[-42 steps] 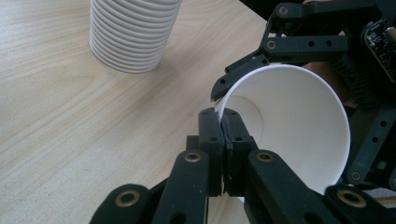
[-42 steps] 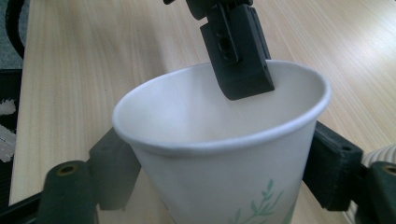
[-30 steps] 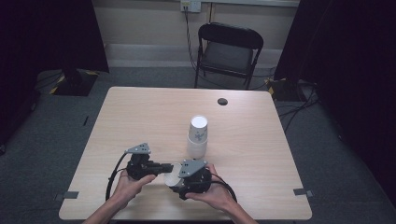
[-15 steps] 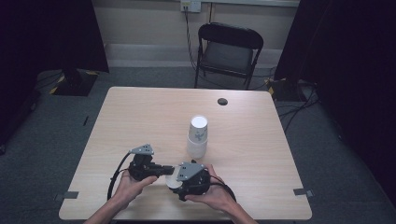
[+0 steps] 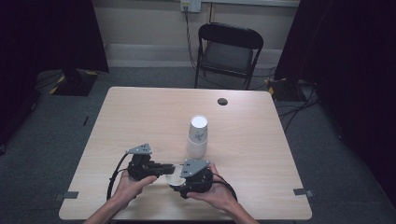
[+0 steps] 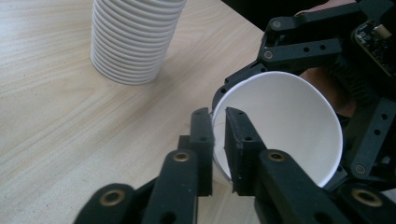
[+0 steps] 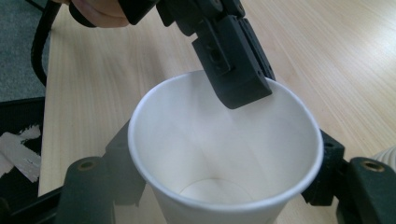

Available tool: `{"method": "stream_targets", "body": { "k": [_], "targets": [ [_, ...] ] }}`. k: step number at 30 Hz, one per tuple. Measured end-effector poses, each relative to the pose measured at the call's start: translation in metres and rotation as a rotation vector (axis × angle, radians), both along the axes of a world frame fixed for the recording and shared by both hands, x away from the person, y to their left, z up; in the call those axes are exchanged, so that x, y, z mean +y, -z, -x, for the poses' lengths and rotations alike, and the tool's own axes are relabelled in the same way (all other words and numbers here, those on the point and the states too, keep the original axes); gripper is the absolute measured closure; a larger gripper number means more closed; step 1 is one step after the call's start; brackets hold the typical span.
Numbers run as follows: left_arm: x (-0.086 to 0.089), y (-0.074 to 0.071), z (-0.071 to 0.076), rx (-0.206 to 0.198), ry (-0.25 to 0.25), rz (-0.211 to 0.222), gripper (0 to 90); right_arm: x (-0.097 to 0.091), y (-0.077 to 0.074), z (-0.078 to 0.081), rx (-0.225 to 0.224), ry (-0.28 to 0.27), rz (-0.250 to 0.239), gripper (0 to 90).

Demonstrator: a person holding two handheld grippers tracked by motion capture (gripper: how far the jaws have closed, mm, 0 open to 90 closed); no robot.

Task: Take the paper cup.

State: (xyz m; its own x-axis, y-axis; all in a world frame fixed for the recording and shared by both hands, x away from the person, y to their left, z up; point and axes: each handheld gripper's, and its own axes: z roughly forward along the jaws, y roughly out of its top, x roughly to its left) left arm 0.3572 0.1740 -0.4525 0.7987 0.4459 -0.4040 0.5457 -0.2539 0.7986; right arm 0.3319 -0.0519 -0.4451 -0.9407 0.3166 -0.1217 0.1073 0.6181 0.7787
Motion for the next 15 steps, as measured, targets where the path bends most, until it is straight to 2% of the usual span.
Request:
{"method": "stream_targets", "body": {
  "k": [2, 3, 4, 5, 7, 8, 9, 10, 11, 15],
  "targets": [
    [0.000, -0.001, 0.001, -0.011, -0.001, 0.002, 76.1, 0.000, 0.000, -0.001, 0.004, 0.005, -0.005, 31.1],
    [0.001, -0.002, 0.002, -0.028, -0.012, 0.000, 71.0, -0.002, 0.000, -0.002, 0.008, 0.018, -0.012, 31.1],
    [0.001, -0.002, 0.002, -0.028, -0.012, 0.000, 68.3, -0.002, 0.000, -0.002, 0.008, 0.018, -0.012, 31.1],
    [0.004, -0.005, 0.002, -0.045, -0.028, 0.000, 67.2, -0.004, 0.000, -0.003, 0.010, 0.029, -0.016, 31.1],
    [0.005, -0.006, 0.002, -0.053, -0.036, -0.008, 64.1, -0.006, -0.001, -0.003, 0.011, 0.035, -0.016, 31.1],
    [0.009, -0.009, 0.001, -0.072, -0.052, -0.016, 62.2, -0.009, 0.000, -0.006, 0.020, 0.056, -0.024, 30.9],
    [0.009, -0.009, 0.001, -0.072, -0.052, -0.016, 61.6, -0.012, 0.000, -0.008, 0.039, 0.071, -0.038, 30.9],
    [0.010, -0.010, 0.001, -0.076, -0.059, -0.011, 61.6, -0.012, 0.000, -0.008, 0.039, 0.071, -0.038, 30.9],
    [0.014, -0.011, 0.000, -0.083, -0.079, -0.016, 57.0, -0.017, 0.000, -0.011, 0.061, 0.095, -0.061, 31.0],
    [0.015, -0.011, 0.001, -0.097, -0.092, -0.031, 51.5, -0.026, -0.002, -0.014, 0.074, 0.132, -0.091, 31.1]
  ]
}}
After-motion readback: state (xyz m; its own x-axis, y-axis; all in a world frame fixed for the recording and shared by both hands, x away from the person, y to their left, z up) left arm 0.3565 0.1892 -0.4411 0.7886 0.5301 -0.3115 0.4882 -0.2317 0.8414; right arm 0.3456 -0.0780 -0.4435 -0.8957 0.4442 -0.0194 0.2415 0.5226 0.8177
